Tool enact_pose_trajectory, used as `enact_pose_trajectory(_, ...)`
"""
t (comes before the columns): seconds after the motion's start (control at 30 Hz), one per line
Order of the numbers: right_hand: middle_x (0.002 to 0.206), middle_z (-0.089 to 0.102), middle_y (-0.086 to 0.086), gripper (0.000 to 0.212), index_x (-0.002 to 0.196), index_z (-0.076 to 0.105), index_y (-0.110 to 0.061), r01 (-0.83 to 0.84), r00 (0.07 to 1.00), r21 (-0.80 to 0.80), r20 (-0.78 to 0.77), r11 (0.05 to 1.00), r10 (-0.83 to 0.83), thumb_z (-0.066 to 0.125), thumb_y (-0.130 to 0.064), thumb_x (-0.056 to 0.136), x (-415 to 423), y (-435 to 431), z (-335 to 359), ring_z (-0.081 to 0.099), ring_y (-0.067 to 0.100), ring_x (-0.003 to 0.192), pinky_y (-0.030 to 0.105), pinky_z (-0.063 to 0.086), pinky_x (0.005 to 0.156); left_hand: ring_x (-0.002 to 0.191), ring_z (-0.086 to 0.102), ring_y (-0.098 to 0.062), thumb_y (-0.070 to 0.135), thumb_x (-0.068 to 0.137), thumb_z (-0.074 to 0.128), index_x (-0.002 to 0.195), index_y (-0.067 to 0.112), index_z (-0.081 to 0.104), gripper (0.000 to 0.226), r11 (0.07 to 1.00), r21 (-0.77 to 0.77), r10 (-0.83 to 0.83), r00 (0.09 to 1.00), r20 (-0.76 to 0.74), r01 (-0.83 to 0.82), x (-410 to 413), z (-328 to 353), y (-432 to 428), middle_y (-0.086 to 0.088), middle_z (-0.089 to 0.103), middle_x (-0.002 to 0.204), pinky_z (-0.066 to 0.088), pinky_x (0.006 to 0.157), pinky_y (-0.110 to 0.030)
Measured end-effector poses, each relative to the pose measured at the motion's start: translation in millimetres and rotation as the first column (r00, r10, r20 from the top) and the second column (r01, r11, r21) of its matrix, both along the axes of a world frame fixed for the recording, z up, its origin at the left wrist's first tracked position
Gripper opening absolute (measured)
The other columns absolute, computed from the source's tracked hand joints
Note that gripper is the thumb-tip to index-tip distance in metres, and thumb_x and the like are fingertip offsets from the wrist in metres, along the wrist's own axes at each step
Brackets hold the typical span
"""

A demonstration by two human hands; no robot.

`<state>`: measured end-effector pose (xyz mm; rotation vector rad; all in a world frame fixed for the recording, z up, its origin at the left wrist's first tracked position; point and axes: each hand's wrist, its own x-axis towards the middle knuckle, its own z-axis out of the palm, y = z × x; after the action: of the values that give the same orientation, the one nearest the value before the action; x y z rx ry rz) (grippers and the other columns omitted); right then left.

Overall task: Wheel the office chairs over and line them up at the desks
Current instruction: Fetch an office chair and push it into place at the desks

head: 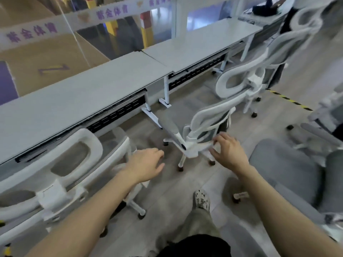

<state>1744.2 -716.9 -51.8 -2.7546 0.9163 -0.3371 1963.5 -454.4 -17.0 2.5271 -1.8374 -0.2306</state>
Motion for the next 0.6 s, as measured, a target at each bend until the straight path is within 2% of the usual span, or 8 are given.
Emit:
enact_pose_trajectory(0.1, 0.134, 0.064, 0.009, 0.060, 0.132, 0.067, -0.009, 0.116, 0.991, -0.006, 0.074, 0.993, -0.115, 0.083, -0.049, 0.089, -6, -73, 9, 0.061, 0.036, 0.127, 0.053, 0.053, 0.104, 0.112, 0.068, -0.022, 0.049, 0.105, 0.058, 0.126, 0.024, 0.065, 0.034, 0.996, -0.051, -0.070, 0.995, 0.076, 0.074, 3, -15, -68, 0.003, 0.067, 0.116, 0.057, 0.083, -0.041)
enact_pose_trajectory(0.23, 0.155, 0.047, 0.011, 0.090, 0.148, 0.050, -0.011, 0.178, 0.961, -0.027, 0.222, 0.984, -0.167, 0.086, -0.064, 0.085, -2, -177, 18, 0.044, 0.035, 0.150, 0.057, 0.045, 0.122, 0.111, 0.067, -0.022, 0.044, 0.101, 0.060, 0.124, 0.023, 0.068, 0.032, 0.984, -0.142, -0.095, 0.991, 0.095, 0.108, 3, -26, -171, 0.003, 0.067, 0.116, 0.057, 0.085, -0.039)
enact_pose_trajectory(0.3, 0.162, 0.040, 0.014, 0.104, 0.155, 0.042, -0.007, 0.181, 0.949, -0.015, 0.266, 0.983, -0.171, 0.086, -0.068, 0.084, 1, -223, 21, 0.039, 0.037, 0.156, 0.057, 0.040, 0.128, 0.115, 0.066, -0.024, 0.041, 0.099, 0.063, 0.125, 0.021, 0.069, 0.033, 0.971, -0.200, -0.120, 0.990, 0.069, 0.132, 0, -26, -220, 0.001, 0.068, 0.121, 0.057, 0.094, -0.039)
enact_pose_trajectory(0.47, 0.179, 0.024, 0.014, 0.119, 0.171, 0.021, -0.006, 0.153, 0.974, -0.008, 0.167, 0.988, -0.150, 0.065, -0.082, 0.091, 0, -303, 18, 0.020, 0.031, 0.168, 0.058, 0.025, 0.135, 0.131, 0.059, -0.034, 0.030, 0.097, 0.070, 0.140, 0.008, 0.065, 0.048, 0.873, -0.366, -0.259, 0.943, 0.209, 0.321, -18, -22, -331, -0.013, 0.064, 0.141, 0.047, 0.119, -0.046)
enact_pose_trajectory(0.53, 0.181, 0.022, 0.008, 0.119, 0.173, 0.017, -0.011, 0.105, 0.987, 0.026, 0.117, 0.994, -0.108, 0.059, -0.087, 0.091, 1, -324, 14, 0.017, 0.025, 0.170, 0.059, 0.022, 0.136, 0.143, 0.054, -0.038, 0.033, 0.098, 0.068, 0.150, 0.004, 0.059, 0.060, 0.866, -0.354, -0.270, 0.927, 0.261, 0.352, -27, -17, -368, -0.018, 0.059, 0.152, 0.038, 0.129, -0.049)
enact_pose_trajectory(0.6, 0.181, 0.025, 0.003, 0.120, 0.173, 0.016, -0.017, 0.072, 0.990, 0.081, 0.114, 0.994, -0.081, 0.062, -0.089, 0.089, 4, -336, 8, 0.021, 0.021, 0.169, 0.059, 0.020, 0.136, 0.154, 0.045, -0.040, 0.044, 0.101, 0.066, 0.162, 0.000, 0.045, 0.078, 0.914, -0.268, -0.216, 0.925, 0.313, 0.304, -32, -18, -397, -0.021, 0.048, 0.165, 0.028, 0.135, -0.052)
